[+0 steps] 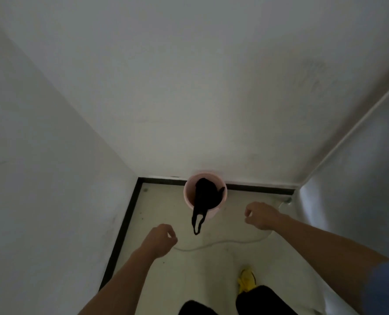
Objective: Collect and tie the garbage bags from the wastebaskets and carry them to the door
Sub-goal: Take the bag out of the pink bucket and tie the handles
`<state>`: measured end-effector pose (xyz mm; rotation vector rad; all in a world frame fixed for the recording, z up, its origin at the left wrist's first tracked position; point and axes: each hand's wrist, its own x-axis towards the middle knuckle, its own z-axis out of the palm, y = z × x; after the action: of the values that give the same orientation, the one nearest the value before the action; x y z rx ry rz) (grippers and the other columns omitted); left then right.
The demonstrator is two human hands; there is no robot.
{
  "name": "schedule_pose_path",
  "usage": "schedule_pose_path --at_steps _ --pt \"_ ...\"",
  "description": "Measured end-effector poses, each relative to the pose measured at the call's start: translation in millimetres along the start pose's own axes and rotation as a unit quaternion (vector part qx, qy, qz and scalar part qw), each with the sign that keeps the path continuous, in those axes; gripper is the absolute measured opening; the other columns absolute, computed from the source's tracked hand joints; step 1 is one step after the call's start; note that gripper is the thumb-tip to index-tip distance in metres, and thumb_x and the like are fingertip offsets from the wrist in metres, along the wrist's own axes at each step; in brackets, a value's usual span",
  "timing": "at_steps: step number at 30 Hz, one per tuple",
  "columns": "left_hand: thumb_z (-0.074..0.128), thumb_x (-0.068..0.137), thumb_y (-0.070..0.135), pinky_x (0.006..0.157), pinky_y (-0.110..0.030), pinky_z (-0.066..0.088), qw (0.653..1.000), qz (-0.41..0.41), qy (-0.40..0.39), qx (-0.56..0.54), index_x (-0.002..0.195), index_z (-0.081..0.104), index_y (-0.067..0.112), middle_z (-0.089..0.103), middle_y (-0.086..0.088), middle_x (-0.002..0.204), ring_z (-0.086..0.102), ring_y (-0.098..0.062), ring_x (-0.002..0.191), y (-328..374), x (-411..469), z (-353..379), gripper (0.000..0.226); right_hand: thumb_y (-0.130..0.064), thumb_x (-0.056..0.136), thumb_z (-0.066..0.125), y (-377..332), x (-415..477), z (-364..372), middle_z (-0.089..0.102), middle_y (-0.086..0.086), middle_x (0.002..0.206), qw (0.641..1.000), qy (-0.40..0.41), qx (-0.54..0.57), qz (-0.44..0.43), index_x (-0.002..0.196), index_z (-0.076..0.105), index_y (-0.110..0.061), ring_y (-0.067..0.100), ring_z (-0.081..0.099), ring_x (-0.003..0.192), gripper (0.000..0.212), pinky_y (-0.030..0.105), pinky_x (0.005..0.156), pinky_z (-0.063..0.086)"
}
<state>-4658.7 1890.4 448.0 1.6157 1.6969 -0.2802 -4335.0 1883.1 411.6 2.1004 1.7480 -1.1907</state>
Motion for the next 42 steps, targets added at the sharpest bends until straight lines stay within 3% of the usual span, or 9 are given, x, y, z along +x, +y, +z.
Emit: schedule_pose_path --at_steps 4,12,20,25,30,33,35,39,42 --pt "0.059 0.088 0.028 0.061 -0.026 0.046 0.999 0.006 -0.034 -0.009 0.090 0.058 0.021 0.057 -0.003 0.090 0.054 -0.015 0.068 10.0 50.3 -19.9 0.007 -0.033 0.091 0.060 -19.3 56.3 -18.5 0.061 0.005 0.119 0.999 -0.042 0.001 0.013 0.110 0.062 -0.019 0.023 0.058 0.103 0.024 0.033 0.088 0.047" --pt "0.055 0.090 0.025 0.084 -0.028 0.044 0.989 0.043 -0.126 0.068 0.090 0.057 0.023 0.062 -0.006 0.115 0.057 -0.023 0.100 -9.1 215.7 -15.0 0.003 -0.031 0.091 0.060 -29.1 177.7 7.5 0.061 0.003 0.118 0.993 -0.041 0.070 0.088 0.110 0.064 -0.018 0.021 0.059 0.103 0.023 0.031 0.089 0.047" --pt "0.047 0.092 0.018 0.092 -0.031 0.042 0.968 0.109 -0.125 0.185 0.120 0.056 0.019 0.061 -0.002 0.120 0.055 -0.021 0.112 -27.8 386.9 34.9 0.030 -0.033 0.089 0.056 -4.2 312.9 79.5 0.066 0.002 0.116 0.986 -0.017 0.063 0.154 0.117 0.061 -0.026 0.025 0.061 0.106 0.029 0.032 0.088 0.048" --pt "0.053 0.086 0.010 0.091 -0.042 0.050 0.930 0.217 -0.135 0.264 0.133 0.042 0.022 0.048 -0.007 0.126 0.053 -0.028 0.112 -28.5 481.3 105.0 0.050 -0.032 0.092 0.054 36.0 404.8 118.2 0.065 0.003 0.118 0.991 0.041 -0.008 0.130 0.136 0.044 -0.027 0.028 0.062 0.106 0.045 0.035 0.083 0.049" --pt "0.051 0.091 0.022 0.102 -0.042 0.034 0.833 0.326 -0.125 0.430 0.151 0.012 0.034 0.024 -0.014 0.148 0.030 -0.034 0.131 -26.4 539.1 178.3 0.072 -0.033 0.094 0.054 61.1 472.9 141.9 0.064 0.007 0.109 0.989 0.127 -0.049 0.064 0.142 0.034 -0.027 0.031 0.065 0.092 0.053 0.033 0.070 0.047" --pt "0.051 0.090 0.030 0.106 -0.047 0.027 0.799 0.292 -0.131 0.509 0.146 0.029 0.033 0.019 -0.015 0.151 0.021 -0.037 0.136 -29.0 554.8 203.0 0.060 -0.034 0.097 0.050 61.9 491.9 150.9 0.063 0.007 0.104 0.987 0.104 -0.114 0.038 0.141 0.036 -0.028 0.030 0.063 0.083 0.047 0.033 0.065 0.045" --pt "0.052 0.089 0.031 0.107 -0.049 0.026 0.786 0.273 -0.123 0.540 0.135 0.048 0.026 0.023 -0.014 0.148 0.019 -0.038 0.137 -28.6 560.9 207.3 0.047 -0.033 0.098 0.049 63.4 498.8 156.7 0.064 0.006 0.097 0.984 0.094 -0.143 0.042 0.131 0.049 -0.027 0.026 0.058 0.074 0.034 0.032 0.062 0.041" --pt "0.053 0.089 0.026 0.105 -0.046 0.028 0.812 0.288 -0.108 0.496 0.127 0.054 0.019 0.031 -0.010 0.144 0.023 -0.035 0.137 -25.7 564.7 189.5 0.039 -0.029 0.095 0.053 68.3 501.9 161.1 0.062 0.003 0.086 0.985 0.080 -0.135 0.070 0.103 0.064 -0.021 0.023 0.056 0.071 0.016 0.030 0.061 0.039" --pt "0.054 0.085 0.033 0.098 -0.042 0.035 0.885 0.313 -0.084 0.336 0.119 0.053 0.016 0.047 -0.005 0.132 0.036 -0.029 0.130 -33.9 567.7 169.4 0.038 -0.031 0.096 0.050 64.4 494.8 154.8 0.056 0.000 0.075 0.991 0.093 -0.017 0.099 0.088 0.058 -0.019 0.022 0.052 0.068 0.016 0.025 0.052 0.030"
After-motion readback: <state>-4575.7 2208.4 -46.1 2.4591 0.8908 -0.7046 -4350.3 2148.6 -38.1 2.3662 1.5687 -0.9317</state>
